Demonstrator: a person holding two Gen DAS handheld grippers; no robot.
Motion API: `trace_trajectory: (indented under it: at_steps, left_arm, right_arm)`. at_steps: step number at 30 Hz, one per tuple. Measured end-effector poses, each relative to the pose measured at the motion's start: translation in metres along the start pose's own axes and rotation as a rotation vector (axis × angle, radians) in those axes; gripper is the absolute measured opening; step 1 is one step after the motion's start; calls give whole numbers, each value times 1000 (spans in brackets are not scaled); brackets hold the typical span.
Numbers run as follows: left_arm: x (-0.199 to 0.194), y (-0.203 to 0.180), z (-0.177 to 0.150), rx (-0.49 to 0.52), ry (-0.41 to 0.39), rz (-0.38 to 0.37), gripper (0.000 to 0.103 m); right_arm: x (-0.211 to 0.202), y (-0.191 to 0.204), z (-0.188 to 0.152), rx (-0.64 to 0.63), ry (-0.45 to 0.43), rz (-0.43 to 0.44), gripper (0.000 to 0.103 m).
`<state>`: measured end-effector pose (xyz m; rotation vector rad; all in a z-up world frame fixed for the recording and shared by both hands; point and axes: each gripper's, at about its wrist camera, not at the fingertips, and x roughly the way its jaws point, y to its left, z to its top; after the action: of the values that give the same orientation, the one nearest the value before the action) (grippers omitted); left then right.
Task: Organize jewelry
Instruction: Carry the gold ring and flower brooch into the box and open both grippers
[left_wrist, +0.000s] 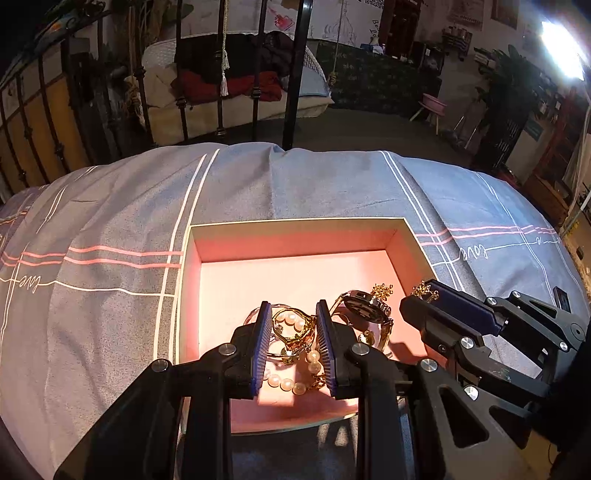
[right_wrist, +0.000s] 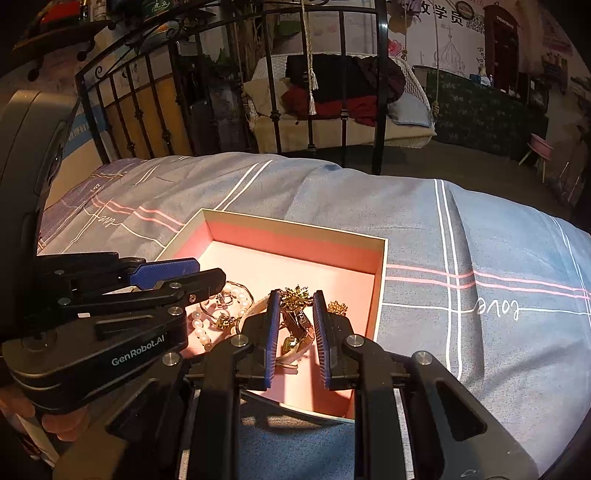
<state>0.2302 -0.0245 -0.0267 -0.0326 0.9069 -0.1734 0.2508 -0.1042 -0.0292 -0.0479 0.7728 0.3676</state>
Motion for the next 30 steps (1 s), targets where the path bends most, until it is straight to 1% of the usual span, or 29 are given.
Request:
trace_trajectory:
  at_steps: [13, 23, 24, 25, 26, 27, 28, 30]
  left_arm:
    - [11, 3, -1, 3, 31, 17, 24]
    - [21, 5, -3, -1, 61, 47, 25]
    - [21, 5, -3, -3, 63, 47, 26]
    - [21, 6, -3, -5, 64, 47, 30]
    - [21, 6, -2, -8, 63, 49, 37]
    - [20, 6, -2, -11, 61, 51, 41]
    - [19, 7, -2, -13, 56, 55, 42]
    - [16, 7, -2, -13, 50, 59, 43]
  right_arm:
    - [10, 1, -4, -2, 26, 2, 19]
    - [16, 3, -9, -19, 59, 0, 19]
    - [17, 4, -9, -22, 60, -2, 19]
    - [16, 5, -10, -25, 59, -4, 20]
    - [16, 5, -10, -28, 60, -6, 20]
    - [16, 6, -11, -32, 63, -10, 20]
    - [16, 7, -11, -36, 66, -14, 21]
    - [16, 7, -12, -41, 68, -21, 30]
